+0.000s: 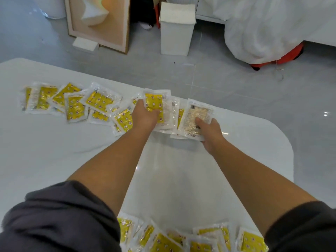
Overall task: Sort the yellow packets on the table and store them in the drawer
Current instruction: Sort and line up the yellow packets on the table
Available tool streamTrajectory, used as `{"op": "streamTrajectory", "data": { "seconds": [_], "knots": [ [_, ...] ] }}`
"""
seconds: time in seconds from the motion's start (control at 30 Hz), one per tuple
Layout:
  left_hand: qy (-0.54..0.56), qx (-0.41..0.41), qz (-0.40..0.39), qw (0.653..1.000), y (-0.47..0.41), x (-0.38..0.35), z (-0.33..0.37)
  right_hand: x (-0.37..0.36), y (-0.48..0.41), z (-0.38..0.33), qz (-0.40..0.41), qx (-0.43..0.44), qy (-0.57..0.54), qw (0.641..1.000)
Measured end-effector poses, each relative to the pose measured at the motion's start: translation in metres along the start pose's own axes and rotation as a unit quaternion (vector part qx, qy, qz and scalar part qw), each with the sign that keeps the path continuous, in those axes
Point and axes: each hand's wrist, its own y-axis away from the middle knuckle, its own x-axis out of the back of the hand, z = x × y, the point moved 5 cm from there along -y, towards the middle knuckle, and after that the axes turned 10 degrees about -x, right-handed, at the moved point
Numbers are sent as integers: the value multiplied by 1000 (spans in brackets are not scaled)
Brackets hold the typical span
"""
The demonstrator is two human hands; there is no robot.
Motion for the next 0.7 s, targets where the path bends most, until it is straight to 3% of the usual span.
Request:
{"op": "streamTrajectory", "data": {
  "seconds": [0.1, 0.2, 0.33, 0.47, 0.57, 0.7],
  "knots": [
    [-101, 1, 3, 995, -16, 15, -17, -23, -8, 1, -18, 3, 29, 999],
    [-285, 53, -39, 956, -15, 25, -40, -24, -11, 13, 48, -1, 174, 983],
    [-306, 4, -22, 952, 9, 37, -55, -15, 6, 28, 116, 67, 338, 932],
    [-306, -72, -77, 946, 50, 45, -73, -12, 40, 50, 150, 136, 466, 862],
    [-341, -120, -172, 916, 87, 53, -97, -16, 70, 81, 103, 166, 506, 840],
    [-384, -195, -277, 859, 132, 65, -128, -25, 107, 138, 7, 185, 601, 778]
  ]
}}
